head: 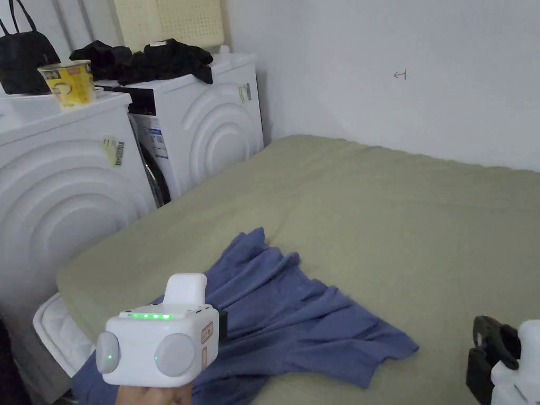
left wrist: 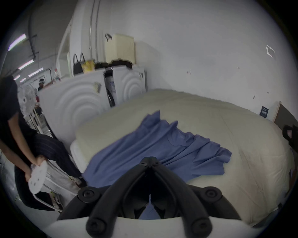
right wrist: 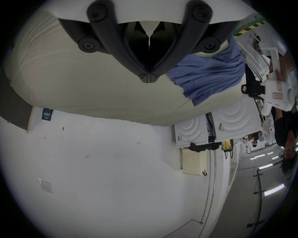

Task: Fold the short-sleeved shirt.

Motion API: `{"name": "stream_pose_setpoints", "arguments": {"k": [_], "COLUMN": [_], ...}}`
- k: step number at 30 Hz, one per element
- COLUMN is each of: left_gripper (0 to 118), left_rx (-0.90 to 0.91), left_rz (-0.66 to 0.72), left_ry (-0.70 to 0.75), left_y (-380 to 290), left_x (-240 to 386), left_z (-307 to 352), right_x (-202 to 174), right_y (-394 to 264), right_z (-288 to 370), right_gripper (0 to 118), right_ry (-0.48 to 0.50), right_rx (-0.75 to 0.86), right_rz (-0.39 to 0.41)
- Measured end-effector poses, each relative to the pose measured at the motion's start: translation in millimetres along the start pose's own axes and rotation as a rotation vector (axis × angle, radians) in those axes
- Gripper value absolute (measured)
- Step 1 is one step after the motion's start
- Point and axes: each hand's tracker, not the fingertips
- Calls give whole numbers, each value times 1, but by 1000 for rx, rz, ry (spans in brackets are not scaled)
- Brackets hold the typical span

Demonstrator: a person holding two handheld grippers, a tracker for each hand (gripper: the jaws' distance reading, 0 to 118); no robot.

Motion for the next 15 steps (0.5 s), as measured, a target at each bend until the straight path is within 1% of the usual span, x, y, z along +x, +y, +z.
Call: {"name": "stream_pose_setpoints", "arguments": {"k": [3,4,5,6,7,8,10,11,14,15], "left_gripper": [0,5,43,91,118,114,115,115,114,114], "left_rx": [-97,-127,-156,-211,-287,-233,-319,-333,-413,-369], "left_rz": [61,68,34,19,5,7,-48,-62,-83,-65], "left_ry": [-53,-58,-48,-43,-31,-58,-5,0,7,6], "left_y": [6,7,9,11,9,5,-6,1,-15,-15], "left_x": [-2,-1,2,3,4,4,6,-10,-20,-18], "left_z": [-42,-52,-61,-73,-82,-87,-104,-146,-189,-197], "right_x": [2,3,4,4,4,4,5,6,11,13], "right_y": [-8,-10,-13,-17,-20,-24,-31,-35,-44,-45], "right_z": [-13,-17,-21,-23,-25,-26,-27,-28,-28,-28], "right_gripper": [0,0,0,0,0,0,0,0,0,0], "right_ry": [5,8,14,12,9,8,0,3,1,0], "right_rx": [-32,-42,-55,-59,-63,-69,-83,-94,-124,-135], "right_rz": [-33,-46,-52,-54,-56,-54,-52,-59,-84,-84]}}
